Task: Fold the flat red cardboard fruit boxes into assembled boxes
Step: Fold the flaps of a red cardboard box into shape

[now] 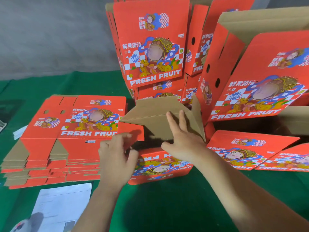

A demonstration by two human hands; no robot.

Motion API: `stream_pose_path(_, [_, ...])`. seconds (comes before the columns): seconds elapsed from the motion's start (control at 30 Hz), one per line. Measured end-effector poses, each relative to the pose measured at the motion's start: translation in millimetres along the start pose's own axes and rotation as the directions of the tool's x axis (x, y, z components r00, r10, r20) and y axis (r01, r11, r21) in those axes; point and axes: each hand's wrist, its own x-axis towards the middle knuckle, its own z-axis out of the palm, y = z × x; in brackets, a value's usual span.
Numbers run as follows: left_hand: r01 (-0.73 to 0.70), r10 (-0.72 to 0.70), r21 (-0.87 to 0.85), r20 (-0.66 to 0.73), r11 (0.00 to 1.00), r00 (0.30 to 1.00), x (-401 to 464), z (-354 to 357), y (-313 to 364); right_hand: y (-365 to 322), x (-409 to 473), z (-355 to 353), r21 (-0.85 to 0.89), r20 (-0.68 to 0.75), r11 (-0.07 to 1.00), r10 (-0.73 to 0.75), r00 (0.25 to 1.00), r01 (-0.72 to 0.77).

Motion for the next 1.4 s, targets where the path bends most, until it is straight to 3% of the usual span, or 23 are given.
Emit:
stream_pose_path(0.07, [-0.055,0.051,0.064,0.052,0.996,0.997,7,-3,5,-2,-5,5,-0.074,-0.077,0.996,-0.054,0.996,0.049])
stream_pose_path(0.13, [-0.123,0.109,0.206,0.08,0.971,0.991,23,-6,12,-5,-16,15,-0.119,-0.296,0.988,-0.125,0.947,0.094])
stream_pose_path(0.2, [-0.062,0.01,0.315,0.164,0.947,0.986,43,-8,16,-7,-25,19,-0.086,-0.503,0.989,-0.146,0.852,0.119])
stream_pose_path(0.3, [0.06,-0.159,0.41,0.212,0.91,0.964,60,-5,11,0,-30,15,0.045,-0.705,0.997,-0.013,0.709,0.063])
stream_pose_path(0.33, [0.069,-0.179,0.437,0.215,0.897,0.96,64,-3,11,5,-30,13,0.106,-0.699,0.994,0.06,0.712,0.02])
stream_pose_path(0.4, [0.068,-0.185,0.472,0.208,0.879,0.96,71,0,11,13,-28,12,0.216,-0.607,0.976,0.11,0.787,0.03])
stream_pose_path(0.47, [0.064,-0.187,0.484,0.21,0.873,0.96,75,3,9,20,-30,16,0.195,-0.526,0.974,0.006,0.85,0.113])
stream_pose_path(0.5, [0.074,-0.186,0.466,0.2,0.881,0.962,76,3,8,23,-31,19,0.128,-0.529,0.981,-0.06,0.847,0.149])
stream_pose_path(0.6, [0.125,-0.152,0.283,0.073,0.951,0.986,71,3,7,27,-34,28,-0.007,-0.584,0.986,-0.139,0.8,0.166])
stream_pose_path(0.67, [0.061,-0.059,0.183,-0.019,0.981,0.998,62,3,7,29,-35,26,-0.026,-0.589,0.983,-0.161,0.792,0.18])
stream_pose_path(0.73, [0.034,-0.035,0.048,0.023,0.998,0.999,60,1,4,32,-32,14,0.005,-0.555,0.982,-0.153,0.817,0.187])
stream_pose_path(0.83, [0.119,-0.089,-0.153,0.19,0.981,0.978,60,-1,1,29,-14,-12,0.176,-0.571,0.975,-0.011,0.821,0.136])
stream_pose_path(0.9, [0.13,-0.113,-0.081,0.186,0.988,0.976,58,1,1,26,-6,-15,0.305,-0.542,0.944,0.065,0.838,0.124])
stream_pose_path(0.97, [0.143,-0.139,-0.008,0.181,0.99,0.974,57,4,4,27,-4,-10,0.13,-0.35,0.991,0.061,0.935,-0.016])
stream_pose_path(1.03, [0.141,-0.172,0.15,0.221,0.979,0.96,55,6,7,29,-6,-6,0.06,-0.166,0.996,0.082,0.983,-0.072])
stream_pose_path(1.1, [0.169,-0.264,0.332,0.266,0.928,0.927,57,9,11,28,-4,-9,0.049,-0.11,0.993,0.111,0.988,-0.106])
stream_pose_path(1.17, [0.219,-0.331,0.349,0.305,0.911,0.893,61,10,14,24,-1,-10,-0.038,-0.121,0.988,0.142,0.983,-0.147])
stream_pose_path(1.23, [0.212,-0.276,0.219,0.324,0.952,0.905,55,11,8,19,-3,-8,-0.053,-0.177,0.988,0.132,0.975,-0.144])
stream_pose_path(1.3, [0.294,-0.247,-0.12,0.302,0.948,0.921,51,8,-2,20,-6,-7,0.057,-0.194,0.989,0.145,0.97,-0.136])
stream_pose_path(1.33, [0.397,-0.305,-0.332,0.297,0.856,0.905,54,8,-5,22,-6,-7,0.138,-0.186,0.978,0.178,0.966,-0.154])
stream_pose_path(1.4, [0.623,-0.458,-0.58,0.424,0.525,0.781,59,6,-11,25,-8,-10,0.306,-0.121,0.927,0.265,0.957,-0.218])
